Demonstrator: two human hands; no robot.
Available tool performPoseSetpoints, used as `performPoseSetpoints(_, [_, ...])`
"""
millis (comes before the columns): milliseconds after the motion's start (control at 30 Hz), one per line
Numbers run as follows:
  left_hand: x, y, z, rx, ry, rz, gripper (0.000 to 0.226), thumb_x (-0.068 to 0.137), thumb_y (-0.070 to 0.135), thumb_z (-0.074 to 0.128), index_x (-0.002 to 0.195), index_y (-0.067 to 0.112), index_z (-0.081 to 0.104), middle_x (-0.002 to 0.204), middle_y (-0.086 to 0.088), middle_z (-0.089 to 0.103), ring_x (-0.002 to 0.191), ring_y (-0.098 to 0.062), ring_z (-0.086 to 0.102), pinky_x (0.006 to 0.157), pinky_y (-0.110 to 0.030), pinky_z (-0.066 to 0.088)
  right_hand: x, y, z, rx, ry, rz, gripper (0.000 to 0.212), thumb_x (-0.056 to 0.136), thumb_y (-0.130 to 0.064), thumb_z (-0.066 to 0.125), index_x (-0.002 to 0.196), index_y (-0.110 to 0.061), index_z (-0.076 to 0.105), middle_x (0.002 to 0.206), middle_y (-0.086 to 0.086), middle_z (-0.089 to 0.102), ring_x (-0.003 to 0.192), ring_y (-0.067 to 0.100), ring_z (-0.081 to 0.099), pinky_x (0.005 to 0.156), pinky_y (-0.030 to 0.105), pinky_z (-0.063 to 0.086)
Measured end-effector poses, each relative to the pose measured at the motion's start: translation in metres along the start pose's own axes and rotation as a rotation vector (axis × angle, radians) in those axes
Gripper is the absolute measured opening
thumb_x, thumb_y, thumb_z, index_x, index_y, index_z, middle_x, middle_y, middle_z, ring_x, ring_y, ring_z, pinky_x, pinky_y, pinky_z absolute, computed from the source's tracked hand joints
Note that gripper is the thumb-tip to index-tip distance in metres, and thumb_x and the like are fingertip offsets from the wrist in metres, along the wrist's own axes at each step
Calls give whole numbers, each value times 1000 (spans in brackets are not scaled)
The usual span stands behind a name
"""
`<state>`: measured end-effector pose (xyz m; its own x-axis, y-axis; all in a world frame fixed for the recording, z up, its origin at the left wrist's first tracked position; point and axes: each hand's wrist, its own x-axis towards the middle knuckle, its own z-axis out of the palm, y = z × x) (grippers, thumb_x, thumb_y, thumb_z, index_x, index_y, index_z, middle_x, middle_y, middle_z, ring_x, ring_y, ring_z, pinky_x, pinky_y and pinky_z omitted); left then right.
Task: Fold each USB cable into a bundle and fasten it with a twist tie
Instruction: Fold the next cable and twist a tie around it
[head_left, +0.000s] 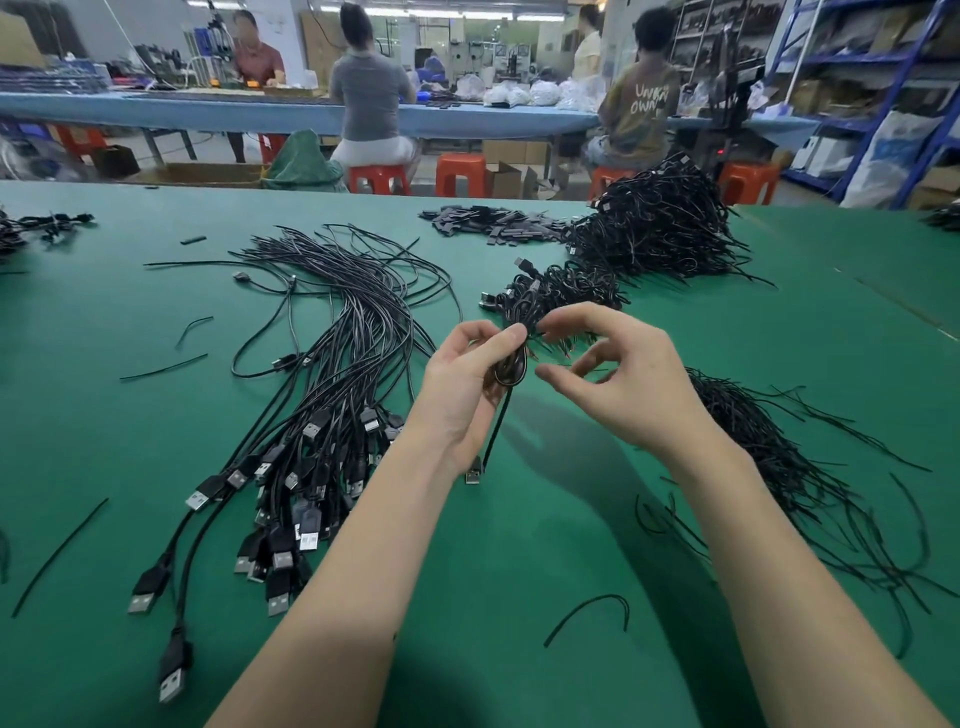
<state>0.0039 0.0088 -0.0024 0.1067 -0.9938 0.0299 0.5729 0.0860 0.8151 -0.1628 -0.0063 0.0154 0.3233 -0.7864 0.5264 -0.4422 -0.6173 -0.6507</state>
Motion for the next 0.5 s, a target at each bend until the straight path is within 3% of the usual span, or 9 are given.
performPoseSetpoints(100, [-1, -2, 1, -3, -25, 2, 24, 85, 2, 70, 76, 18, 55, 70, 0, 59, 61, -11, 54, 57, -18, 45, -1, 1, 3, -100, 80, -47, 11, 87, -31, 79, 98, -30, 77, 90, -20, 73, 61, 9, 65, 60, 18, 49])
performPoseSetpoints(167, [-2, -3, 1, 3, -27, 32, 24, 85, 0, 70, 78, 18, 55, 68, 2, 60, 60, -9, 55, 56, -16, 45, -1, 1, 9, 25, 108, 55, 6, 90, -28, 76, 85, -25, 78, 76, -15, 73, 54, 10, 64, 54, 22, 50])
performPoseSetpoints(233, [-3, -4, 2, 29, -31, 77, 24, 85, -1, 69, 82, 17, 55, 68, 4, 63, 64, -9, 57, 60, -17, 45, 2, 0, 13, 451, 40, 379, 18, 91, -22, 74, 73, -21, 77, 67, -8, 69, 49, 8, 57, 46, 19, 44])
performPoseSetpoints(300, [-4, -6, 5, 55, -45, 105, 24, 85, -1, 70, 83, 18, 55, 69, 5, 65, 69, -11, 57, 67, -20, 44, 3, -7, 14, 1062, -109, 791, 15, 82, -18, 74, 67, -16, 76, 65, -5, 62, 46, 3, 51, 39, 13, 38])
performPoseSetpoints(333, [-4, -7, 6, 59, -49, 108, 24, 85, -1, 70, 82, 18, 55, 70, 5, 64, 71, -13, 56, 69, -22, 42, 3, -7, 14, 1224, -126, 889, 12, 79, -18, 74, 68, -14, 75, 67, -4, 60, 46, 2, 51, 37, 11, 38])
performPoseSetpoints(367, [-4, -7, 5, 60, -46, 105, 24, 85, -1, 70, 82, 18, 56, 70, 4, 64, 72, -14, 55, 70, -23, 42, 2, -6, 15, 1245, -127, 891, 10, 82, -18, 73, 73, -13, 74, 69, -3, 62, 47, 3, 53, 37, 11, 39])
performPoseSetpoints(400, [-3, -6, 4, 60, -33, 98, 24, 85, -1, 70, 81, 18, 56, 70, 3, 63, 71, -14, 55, 69, -23, 41, 2, -3, 16, 1107, -114, 799, 8, 87, -19, 73, 80, -14, 74, 73, -2, 65, 49, 5, 57, 39, 13, 41])
performPoseSetpoints(433, [-2, -5, 3, 58, -16, 91, 23, 85, 0, 70, 80, 17, 57, 70, 3, 62, 68, -13, 54, 67, -21, 42, 1, -2, 17, 874, -76, 641, 4, 90, -21, 73, 89, -18, 74, 78, -3, 69, 53, 9, 61, 44, 16, 45])
performPoseSetpoints(500, [-1, -3, -1, 50, 12, 80, 23, 85, 1, 71, 79, 17, 56, 69, 3, 59, 62, -10, 53, 62, -19, 42, -2, 3, 17, 373, 35, 295, 17, 87, -27, 79, 102, -29, 70, 85, -8, 73, 59, 12, 67, 53, 21, 50])
